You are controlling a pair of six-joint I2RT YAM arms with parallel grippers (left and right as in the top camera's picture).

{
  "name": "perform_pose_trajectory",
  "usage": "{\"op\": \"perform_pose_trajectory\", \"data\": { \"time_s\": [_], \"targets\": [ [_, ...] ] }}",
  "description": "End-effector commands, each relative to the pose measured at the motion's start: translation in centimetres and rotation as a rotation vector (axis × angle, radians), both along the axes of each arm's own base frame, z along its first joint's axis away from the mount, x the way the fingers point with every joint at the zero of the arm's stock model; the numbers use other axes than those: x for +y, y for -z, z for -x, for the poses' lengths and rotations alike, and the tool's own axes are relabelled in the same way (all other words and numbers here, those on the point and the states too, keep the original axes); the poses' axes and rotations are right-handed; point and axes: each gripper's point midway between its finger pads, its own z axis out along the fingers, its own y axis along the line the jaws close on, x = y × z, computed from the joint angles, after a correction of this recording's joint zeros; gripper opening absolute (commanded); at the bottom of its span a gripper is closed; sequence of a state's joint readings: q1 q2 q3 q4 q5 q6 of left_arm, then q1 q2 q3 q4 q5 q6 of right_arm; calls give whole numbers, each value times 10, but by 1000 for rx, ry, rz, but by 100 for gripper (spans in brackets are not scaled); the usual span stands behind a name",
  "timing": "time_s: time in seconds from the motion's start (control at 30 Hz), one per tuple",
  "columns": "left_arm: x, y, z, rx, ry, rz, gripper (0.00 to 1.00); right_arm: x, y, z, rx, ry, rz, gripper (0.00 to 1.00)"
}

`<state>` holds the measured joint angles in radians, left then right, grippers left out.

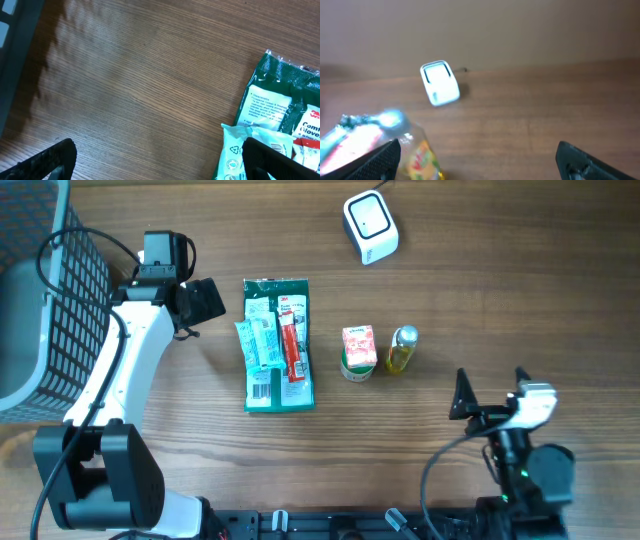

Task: Scan the item barcode
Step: 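Move the right gripper toward the yellow oil bottle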

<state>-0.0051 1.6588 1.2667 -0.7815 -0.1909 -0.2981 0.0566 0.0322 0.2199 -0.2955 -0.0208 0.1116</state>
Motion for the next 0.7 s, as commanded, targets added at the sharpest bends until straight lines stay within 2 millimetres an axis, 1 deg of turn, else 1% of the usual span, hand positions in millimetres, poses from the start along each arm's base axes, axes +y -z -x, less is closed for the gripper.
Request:
{"op": "perform_pose_trajectory", "data": {
  "time_s": [0.0,0.07,0.1,0.17,0.2,0.23,0.33,0.4,0.47,0.57,0.67],
  "targets": [
    [3,5,2,13,-9,-11,100,4,-77,21,-83,-30,-42,100],
    [3,5,2,13,-9,-11,100,10,-116,30,-87,-61,-74,100],
    [3,5,2,13,-9,-11,100,12,-130,32,-74,-76,-73,100],
    [3,5,2,13,-9,-11,100,16,-150,37,10,-100,-71,100],
    [3,5,2,13,-9,-11,100,19,-156,38,59,-117,-56,100],
    [3,5,2,13,-9,-11,100,24,-162,40,184,-147,-32,100],
    [3,5,2,13,-9,-11,100,29,-160,42,383,-181,-27,100],
    [3,5,2,13,-9,-11,100,29,-162,36,453,-178,-28,100],
    [3,5,2,13,-9,-11,100,32,-166,25,477,-189,-33,100],
    [3,5,2,13,-9,-11,100,43,-162,18,511,-248,-56,100],
    [3,5,2,13,-9,-11,100,45,-157,11,541,-256,-65,100]
  ]
}}
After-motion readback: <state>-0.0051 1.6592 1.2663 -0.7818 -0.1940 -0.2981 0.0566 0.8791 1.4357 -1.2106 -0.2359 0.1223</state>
